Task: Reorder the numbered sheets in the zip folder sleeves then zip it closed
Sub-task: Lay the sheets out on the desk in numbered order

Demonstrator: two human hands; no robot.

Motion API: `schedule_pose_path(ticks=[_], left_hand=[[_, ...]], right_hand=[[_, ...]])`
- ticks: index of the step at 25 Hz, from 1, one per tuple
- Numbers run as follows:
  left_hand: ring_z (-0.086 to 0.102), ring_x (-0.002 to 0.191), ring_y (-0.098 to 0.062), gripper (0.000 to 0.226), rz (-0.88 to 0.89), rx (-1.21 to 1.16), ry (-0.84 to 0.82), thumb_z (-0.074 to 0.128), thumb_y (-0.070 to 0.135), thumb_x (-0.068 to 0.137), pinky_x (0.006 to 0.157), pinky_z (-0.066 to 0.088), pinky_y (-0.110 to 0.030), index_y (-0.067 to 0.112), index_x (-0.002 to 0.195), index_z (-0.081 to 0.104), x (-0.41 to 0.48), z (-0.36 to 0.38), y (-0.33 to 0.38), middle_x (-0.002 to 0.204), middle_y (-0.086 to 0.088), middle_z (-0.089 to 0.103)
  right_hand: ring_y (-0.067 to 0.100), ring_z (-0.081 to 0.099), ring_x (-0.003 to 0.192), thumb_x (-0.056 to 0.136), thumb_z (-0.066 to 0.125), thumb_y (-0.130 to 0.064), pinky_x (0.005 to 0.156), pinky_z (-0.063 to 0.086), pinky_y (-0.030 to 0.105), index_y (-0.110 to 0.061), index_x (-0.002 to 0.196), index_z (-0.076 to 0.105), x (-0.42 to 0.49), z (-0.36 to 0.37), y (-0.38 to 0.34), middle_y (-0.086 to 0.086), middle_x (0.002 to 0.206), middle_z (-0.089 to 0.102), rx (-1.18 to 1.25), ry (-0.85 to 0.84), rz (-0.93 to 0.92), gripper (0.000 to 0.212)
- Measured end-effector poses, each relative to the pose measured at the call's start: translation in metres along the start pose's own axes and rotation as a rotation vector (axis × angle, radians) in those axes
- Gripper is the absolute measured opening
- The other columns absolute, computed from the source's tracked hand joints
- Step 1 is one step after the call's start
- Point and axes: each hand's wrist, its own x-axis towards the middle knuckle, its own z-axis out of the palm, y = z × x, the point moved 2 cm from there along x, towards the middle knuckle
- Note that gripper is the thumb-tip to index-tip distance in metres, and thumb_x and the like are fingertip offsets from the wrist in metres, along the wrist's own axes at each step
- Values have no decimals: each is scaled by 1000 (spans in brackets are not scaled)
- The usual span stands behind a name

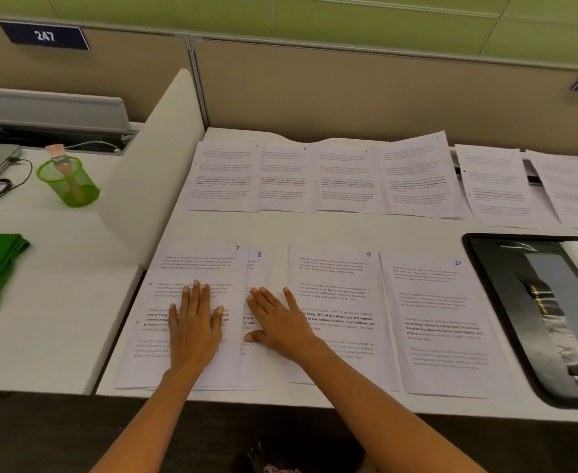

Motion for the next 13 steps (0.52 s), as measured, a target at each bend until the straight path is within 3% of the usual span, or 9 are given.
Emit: schedule_pose_path(ticks=[6,9,11,13], left_hand=[[10,148,-25,68,35,17,-11,22,46,94,118,4,-48,10,152,20,1,0,-4,159,-8,16],[13,148,-27,61,27,25,3,30,40,100,118,7,-53,8,151,23,0,0,-2,159,-10,19],[14,148,-28,58,17,34,5,39,35,101,118,9,-56,7,151,26,0,-1,3,159,-11,20],[13,148,-28,59,18,37,13,34,38,101,117,6,-54,7,151,25,2,-2,11,159,-10,19]], right_hand=[[16,-10,149,96,29,-60,119,-8,52,-15,155,-2,-6,-2,16,1,162,-8,5,-7,-7,80],[15,-10,149,96,29,-61,120,-7,50,-15,155,-2,-6,-2,17,1,163,-8,33,-3,-21,81],[15,-10,149,93,23,-63,120,-7,48,-16,155,0,-10,-2,19,1,162,-8,68,35,-34,81],[14,-10,149,87,11,-68,120,-8,44,-16,155,2,-17,-4,25,0,162,-7,102,102,-14,86]])
